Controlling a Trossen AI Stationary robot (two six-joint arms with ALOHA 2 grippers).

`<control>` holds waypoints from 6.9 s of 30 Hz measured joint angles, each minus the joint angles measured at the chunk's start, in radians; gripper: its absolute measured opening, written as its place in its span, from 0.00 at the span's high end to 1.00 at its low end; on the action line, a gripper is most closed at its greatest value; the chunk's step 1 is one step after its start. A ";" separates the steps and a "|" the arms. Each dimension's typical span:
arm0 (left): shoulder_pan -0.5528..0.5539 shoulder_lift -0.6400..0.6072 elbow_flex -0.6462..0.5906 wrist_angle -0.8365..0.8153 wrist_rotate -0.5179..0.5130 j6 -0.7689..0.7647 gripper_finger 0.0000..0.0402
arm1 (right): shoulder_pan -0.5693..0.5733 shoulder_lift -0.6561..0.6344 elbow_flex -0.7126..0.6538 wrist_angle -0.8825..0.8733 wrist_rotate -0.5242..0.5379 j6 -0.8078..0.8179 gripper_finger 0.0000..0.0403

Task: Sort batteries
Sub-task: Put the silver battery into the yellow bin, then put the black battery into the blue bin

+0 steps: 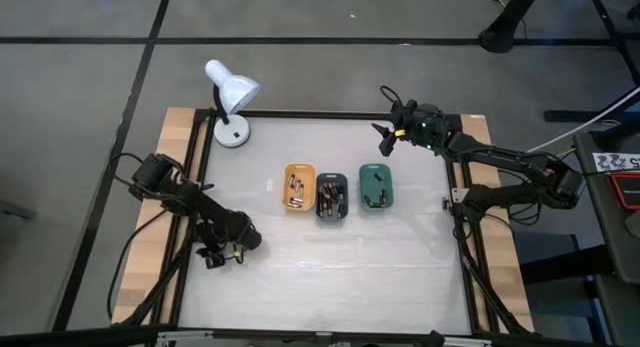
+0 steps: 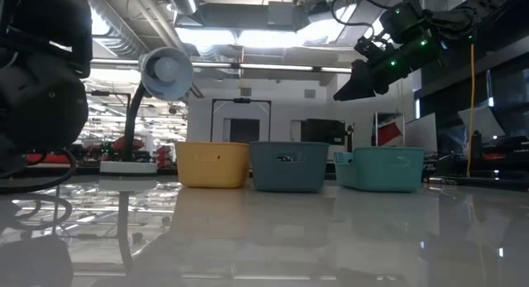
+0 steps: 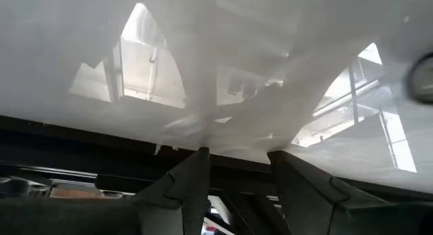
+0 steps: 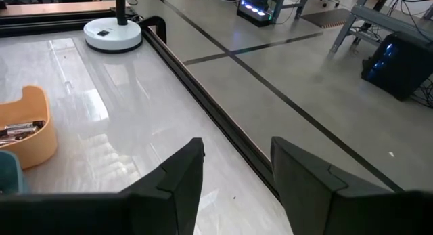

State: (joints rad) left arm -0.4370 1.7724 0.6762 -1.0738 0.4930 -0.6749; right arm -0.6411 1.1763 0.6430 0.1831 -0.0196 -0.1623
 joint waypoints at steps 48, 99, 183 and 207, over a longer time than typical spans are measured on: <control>-0.404 -0.453 -0.114 0.266 -0.216 -1.608 0.62 | -0.001 0.000 -0.001 0.009 -0.045 0.000 0.57; 0.336 -0.568 0.028 0.824 -0.996 -0.251 0.95 | -0.001 0.000 -0.001 0.028 -0.045 0.005 0.57; 0.254 -0.443 -0.233 1.747 -1.103 0.724 0.61 | -0.314 0.378 0.420 -1.298 0.255 0.459 0.57; 0.254 -0.442 -0.233 1.751 -1.103 0.714 0.61 | -0.459 0.564 0.495 -1.057 0.190 0.476 0.57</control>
State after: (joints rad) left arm -0.1825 1.3304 0.4427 0.6777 -0.6098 0.0387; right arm -1.1004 1.7405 1.1380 -0.8741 0.1704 0.3140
